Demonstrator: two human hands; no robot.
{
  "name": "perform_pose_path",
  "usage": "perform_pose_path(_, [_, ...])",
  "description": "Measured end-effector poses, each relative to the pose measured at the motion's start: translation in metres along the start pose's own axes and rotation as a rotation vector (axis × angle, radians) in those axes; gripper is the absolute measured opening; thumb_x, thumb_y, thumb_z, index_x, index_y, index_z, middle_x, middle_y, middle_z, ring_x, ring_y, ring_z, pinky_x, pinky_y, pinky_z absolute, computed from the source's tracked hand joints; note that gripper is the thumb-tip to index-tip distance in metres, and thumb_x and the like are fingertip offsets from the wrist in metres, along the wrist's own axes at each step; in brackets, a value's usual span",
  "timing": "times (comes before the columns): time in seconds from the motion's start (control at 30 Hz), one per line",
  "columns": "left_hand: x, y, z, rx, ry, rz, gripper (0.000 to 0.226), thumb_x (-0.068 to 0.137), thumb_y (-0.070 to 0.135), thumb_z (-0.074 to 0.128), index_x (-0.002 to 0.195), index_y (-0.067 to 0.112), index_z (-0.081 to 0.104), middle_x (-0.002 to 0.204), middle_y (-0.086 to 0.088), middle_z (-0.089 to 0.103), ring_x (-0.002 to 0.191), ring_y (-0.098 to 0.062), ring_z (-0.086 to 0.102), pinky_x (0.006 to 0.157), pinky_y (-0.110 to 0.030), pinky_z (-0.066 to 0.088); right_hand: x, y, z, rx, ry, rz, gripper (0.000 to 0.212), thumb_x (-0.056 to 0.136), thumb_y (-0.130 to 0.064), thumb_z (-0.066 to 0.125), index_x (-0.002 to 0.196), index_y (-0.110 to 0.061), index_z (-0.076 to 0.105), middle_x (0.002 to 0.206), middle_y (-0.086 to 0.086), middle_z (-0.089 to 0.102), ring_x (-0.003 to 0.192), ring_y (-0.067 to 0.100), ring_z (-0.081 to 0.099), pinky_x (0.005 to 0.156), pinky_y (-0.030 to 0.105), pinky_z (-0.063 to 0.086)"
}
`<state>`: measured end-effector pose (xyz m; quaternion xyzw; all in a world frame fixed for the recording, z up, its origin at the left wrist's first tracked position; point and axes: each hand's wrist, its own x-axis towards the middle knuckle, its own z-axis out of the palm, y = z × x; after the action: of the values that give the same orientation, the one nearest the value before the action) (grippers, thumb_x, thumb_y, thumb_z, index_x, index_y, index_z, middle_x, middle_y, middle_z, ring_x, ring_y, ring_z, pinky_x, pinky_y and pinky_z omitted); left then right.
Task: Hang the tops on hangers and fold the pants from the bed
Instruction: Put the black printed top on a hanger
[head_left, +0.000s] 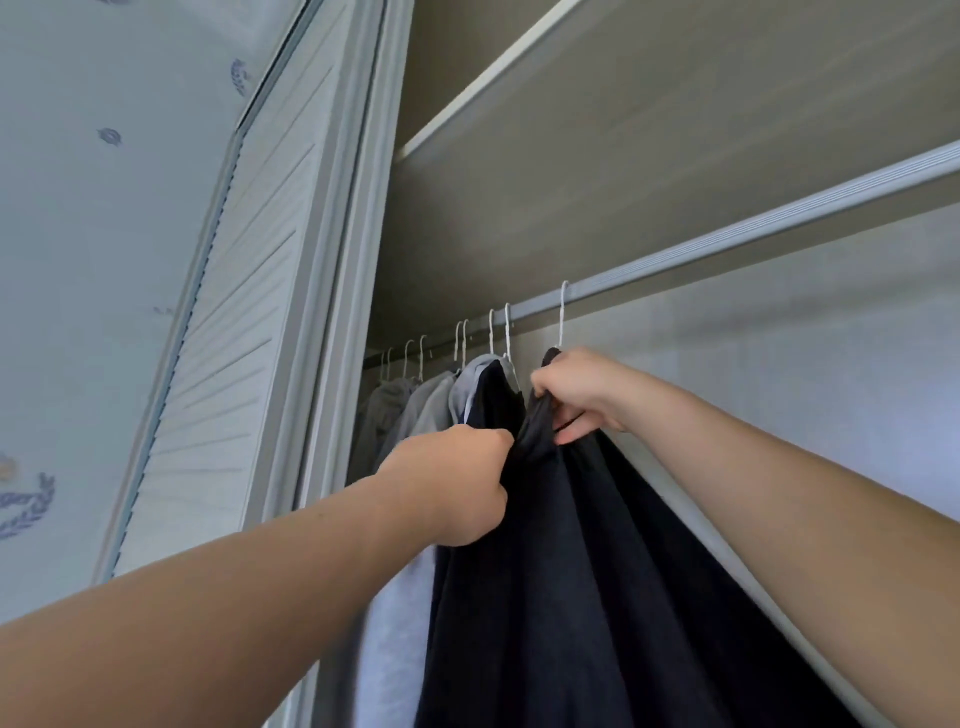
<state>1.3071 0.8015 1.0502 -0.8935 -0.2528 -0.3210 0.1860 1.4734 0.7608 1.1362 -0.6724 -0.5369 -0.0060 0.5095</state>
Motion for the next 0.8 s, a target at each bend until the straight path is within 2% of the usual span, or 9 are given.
perform_pose_path(0.23, [0.001,-0.026,0.001,0.067,-0.006,-0.095,0.018,0.095,0.023,0.045,0.113,0.020,0.048,0.092,-0.002,0.057,0.082,-0.027,0.058,0.068,-0.039,0.047,0.032,-0.014,0.039,0.001,-0.001,0.001,0.018,0.085,0.006,0.039,0.077,0.000,0.054,0.037,0.010,0.054,0.032,0.023,0.059,0.037,0.032,0.052])
perform_pose_path(0.3, [0.003,-0.031,0.002,0.073,-0.019,-0.116,0.019,0.095,0.023,0.045,0.114,0.020,0.048,0.091,-0.001,0.057,0.081,-0.025,0.058,0.068,-0.040,0.049,0.038,-0.016,0.045,-0.026,-0.007,0.002,0.018,0.086,0.006,0.040,0.073,0.000,0.052,0.036,0.011,0.053,0.033,0.024,0.058,0.040,0.035,0.055])
perform_pose_path(0.4, [0.002,-0.037,0.002,0.055,-0.054,-0.143,0.023,0.095,0.021,0.046,0.118,0.021,0.049,0.093,0.000,0.059,0.081,-0.021,0.060,0.076,-0.042,0.057,0.042,-0.013,0.050,-0.024,-0.019,-0.002,0.016,0.088,0.002,0.044,0.076,0.000,0.055,0.047,0.015,0.060,0.048,0.029,0.065,0.054,0.040,0.060])
perform_pose_path(0.5, [-0.005,-0.038,0.000,0.027,-0.086,-0.151,0.028,0.097,0.020,0.047,0.124,0.023,0.047,0.095,0.000,0.058,0.083,-0.018,0.060,0.080,-0.040,0.057,0.034,-0.003,0.050,0.006,-0.007,-0.033,0.012,0.094,-0.013,0.048,0.086,-0.007,0.054,0.068,0.015,0.064,0.055,0.025,0.067,0.046,0.033,0.056])
perform_pose_path(0.57, [-0.013,-0.036,-0.002,0.011,-0.082,-0.152,0.029,0.096,0.019,0.047,0.125,0.023,0.046,0.094,0.000,0.058,0.081,-0.019,0.059,0.077,-0.039,0.056,0.023,0.003,0.049,-0.021,-0.004,-0.082,0.020,0.098,-0.025,0.050,0.091,-0.008,0.057,0.081,0.013,0.063,0.066,0.023,0.068,0.045,0.030,0.055])
perform_pose_path(0.63, [-0.025,-0.035,-0.008,0.016,-0.070,-0.156,0.030,0.096,0.017,0.046,0.125,0.023,0.044,0.093,0.000,0.059,0.081,-0.021,0.060,0.076,-0.041,0.057,0.008,0.005,0.049,-0.117,0.015,-0.154,0.034,0.100,-0.038,0.051,0.114,-0.008,0.060,0.103,0.010,0.064,0.087,0.021,0.066,0.056,0.033,0.058])
perform_pose_path(0.67, [-0.034,-0.036,-0.011,0.021,-0.059,-0.156,0.030,0.096,0.017,0.046,0.125,0.023,0.044,0.090,0.000,0.059,0.081,-0.021,0.061,0.076,-0.043,0.057,-0.001,0.005,0.050,-0.179,0.039,-0.202,0.041,0.100,-0.042,0.050,0.129,-0.013,0.056,0.117,0.008,0.061,0.097,0.021,0.061,0.069,0.035,0.058])
perform_pose_path(0.73, [-0.053,-0.039,-0.019,0.030,-0.019,-0.162,0.025,0.097,0.022,0.046,0.122,0.025,0.045,0.087,0.003,0.058,0.082,-0.021,0.061,0.074,-0.040,0.056,-0.023,0.003,0.055,-0.267,0.097,-0.313,0.054,0.100,-0.049,0.045,0.149,-0.026,0.039,0.145,0.007,0.047,0.121,0.023,0.049,0.098,0.040,0.045])
perform_pose_path(0.8, [-0.078,-0.044,-0.026,0.050,0.047,-0.170,0.020,0.099,0.032,0.044,0.118,0.026,0.047,0.091,0.005,0.059,0.081,-0.018,0.059,0.066,-0.033,0.050,-0.050,-0.003,0.066,-0.327,0.128,-0.411,0.061,0.100,-0.055,0.037,0.156,-0.034,0.024,0.161,-0.001,0.025,0.146,0.025,0.025,0.115,0.046,0.027])
